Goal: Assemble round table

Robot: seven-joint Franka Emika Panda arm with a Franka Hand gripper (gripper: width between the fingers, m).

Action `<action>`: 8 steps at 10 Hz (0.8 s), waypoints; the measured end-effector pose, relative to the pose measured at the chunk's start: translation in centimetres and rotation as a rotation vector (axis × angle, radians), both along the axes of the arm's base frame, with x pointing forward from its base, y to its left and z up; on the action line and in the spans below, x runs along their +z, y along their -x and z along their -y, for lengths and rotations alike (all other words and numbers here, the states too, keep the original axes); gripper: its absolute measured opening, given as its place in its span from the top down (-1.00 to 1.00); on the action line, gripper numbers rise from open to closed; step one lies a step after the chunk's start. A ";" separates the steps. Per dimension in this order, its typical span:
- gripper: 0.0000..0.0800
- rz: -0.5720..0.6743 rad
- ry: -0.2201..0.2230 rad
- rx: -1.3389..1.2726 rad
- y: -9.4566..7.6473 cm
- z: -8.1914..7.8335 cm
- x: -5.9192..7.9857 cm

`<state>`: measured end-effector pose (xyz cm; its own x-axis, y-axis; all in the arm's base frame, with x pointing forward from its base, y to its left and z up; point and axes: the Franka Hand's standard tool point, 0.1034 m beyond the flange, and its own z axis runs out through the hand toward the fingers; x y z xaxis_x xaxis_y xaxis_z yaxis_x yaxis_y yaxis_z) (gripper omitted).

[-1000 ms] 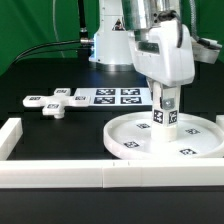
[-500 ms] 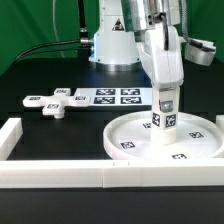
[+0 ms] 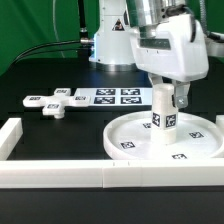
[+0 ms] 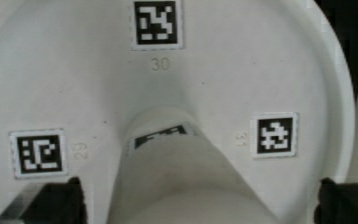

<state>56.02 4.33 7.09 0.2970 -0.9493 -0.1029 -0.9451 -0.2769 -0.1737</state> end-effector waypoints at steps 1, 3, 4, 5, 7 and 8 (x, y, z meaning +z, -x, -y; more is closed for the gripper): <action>-0.62 0.009 0.009 0.066 0.0 0.0 0.0; -0.62 0.032 0.030 0.217 0.0 0.0 -0.1; -0.62 0.041 0.040 0.284 0.1 0.0 -0.1; -0.62 0.064 0.070 0.438 0.3 0.1 -0.3; -0.62 0.089 0.146 0.779 2.2 0.3 -1.0; -0.62 0.071 0.145 0.906 3.0 -0.1 -0.6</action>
Offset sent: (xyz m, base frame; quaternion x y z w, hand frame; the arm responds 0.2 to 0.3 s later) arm 0.0000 0.0000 0.0000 0.0000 0.0000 -0.1296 0.9916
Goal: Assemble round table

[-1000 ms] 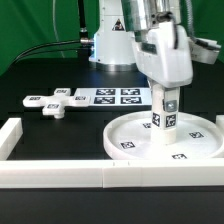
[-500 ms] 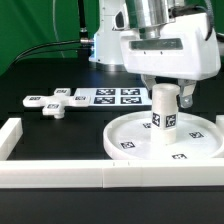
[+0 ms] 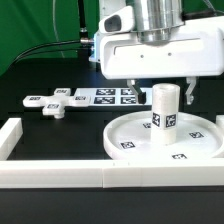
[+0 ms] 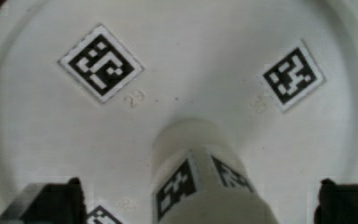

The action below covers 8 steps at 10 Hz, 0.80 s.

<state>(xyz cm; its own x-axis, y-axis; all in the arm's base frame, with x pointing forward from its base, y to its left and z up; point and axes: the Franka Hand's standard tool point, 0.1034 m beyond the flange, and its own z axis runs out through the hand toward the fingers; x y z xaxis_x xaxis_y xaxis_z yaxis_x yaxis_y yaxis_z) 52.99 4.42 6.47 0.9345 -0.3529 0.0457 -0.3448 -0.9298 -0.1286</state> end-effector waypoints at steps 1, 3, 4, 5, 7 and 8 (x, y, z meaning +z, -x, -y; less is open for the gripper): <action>-0.62 -0.035 -0.007 0.057 0.7 -0.4 0.6; -0.62 -0.038 -0.008 0.058 1.0 -0.5 0.6; -0.62 -0.038 -0.008 0.058 1.0 -0.5 0.5; -0.62 -0.038 -0.008 0.058 1.0 -0.5 0.5; -0.62 -0.037 -0.008 0.058 1.0 -0.4 0.6; -0.62 -0.022 -0.004 0.191 1.6 0.6 1.7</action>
Offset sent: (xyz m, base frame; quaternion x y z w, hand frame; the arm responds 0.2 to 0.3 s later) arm 0.0000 0.0000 0.0000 0.0000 0.0000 0.0000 1.0000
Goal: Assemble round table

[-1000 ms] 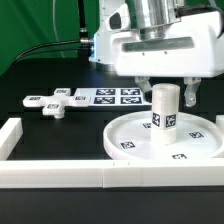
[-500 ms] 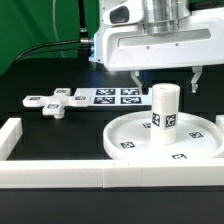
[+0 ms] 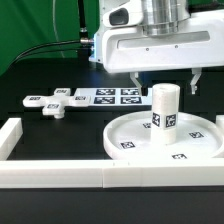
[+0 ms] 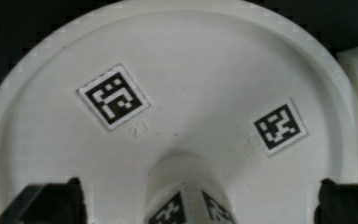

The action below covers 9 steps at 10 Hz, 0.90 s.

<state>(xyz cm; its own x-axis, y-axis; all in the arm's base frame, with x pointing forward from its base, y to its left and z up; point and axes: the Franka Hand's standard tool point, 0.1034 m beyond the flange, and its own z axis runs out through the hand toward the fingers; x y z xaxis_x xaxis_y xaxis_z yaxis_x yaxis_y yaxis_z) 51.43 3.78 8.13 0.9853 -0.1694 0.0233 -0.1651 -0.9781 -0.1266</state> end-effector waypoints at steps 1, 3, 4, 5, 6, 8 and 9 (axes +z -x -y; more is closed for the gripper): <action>-0.62 0.002 -0.008 0.142 1.0 1.7 1.3; -0.62 0.000 -0.014 0.117 1.3 2.9 1.6; -0.62 -0.002 -0.014 0.134 1.3 2.5 1.3; -0.62 -0.001 -0.014 0.131 1.3 2.7 1.4; -0.62 0.000 -0.012 0.139 1.5 2.9 1.2; -0.62 0.050 0.003 0.348 3.7 7.3 -0.2; -0.62 0.057 0.001 0.398 4.5 10.3 -0.7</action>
Offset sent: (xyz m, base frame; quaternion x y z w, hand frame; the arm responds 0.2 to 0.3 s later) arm 0.0000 0.0000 0.0000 0.0000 0.0000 0.0000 1.0000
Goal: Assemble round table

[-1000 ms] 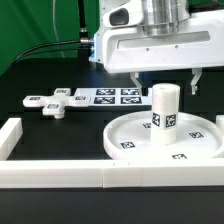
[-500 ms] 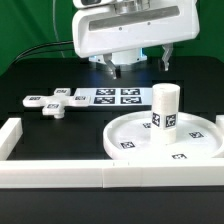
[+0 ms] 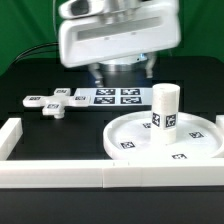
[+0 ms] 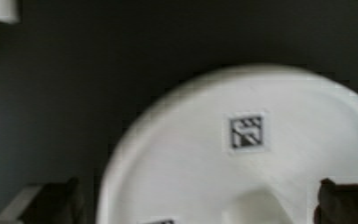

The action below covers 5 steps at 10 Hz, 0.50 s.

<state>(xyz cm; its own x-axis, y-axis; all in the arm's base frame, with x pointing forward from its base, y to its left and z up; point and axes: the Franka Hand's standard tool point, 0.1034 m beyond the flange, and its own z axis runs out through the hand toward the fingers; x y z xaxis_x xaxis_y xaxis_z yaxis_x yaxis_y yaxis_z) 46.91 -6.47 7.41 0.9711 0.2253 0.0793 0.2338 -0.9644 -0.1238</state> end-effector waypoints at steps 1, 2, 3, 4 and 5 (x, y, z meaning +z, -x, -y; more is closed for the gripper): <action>-0.62 0.003 -0.001 0.014 0.4 2.0 -0.3; -0.62 -0.002 -0.001 -0.006 0.4 1.8 -0.3; -0.62 -0.002 0.000 0.004 0.4 1.6 -0.3; -0.62 0.006 0.006 0.077 0.4 1.8 -0.4; -0.62 0.028 0.039 0.198 0.3 2.0 -0.4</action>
Offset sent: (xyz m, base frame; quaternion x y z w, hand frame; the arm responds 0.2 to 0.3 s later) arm 0.0000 0.0000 0.0000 0.0000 0.0000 -0.1296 0.9916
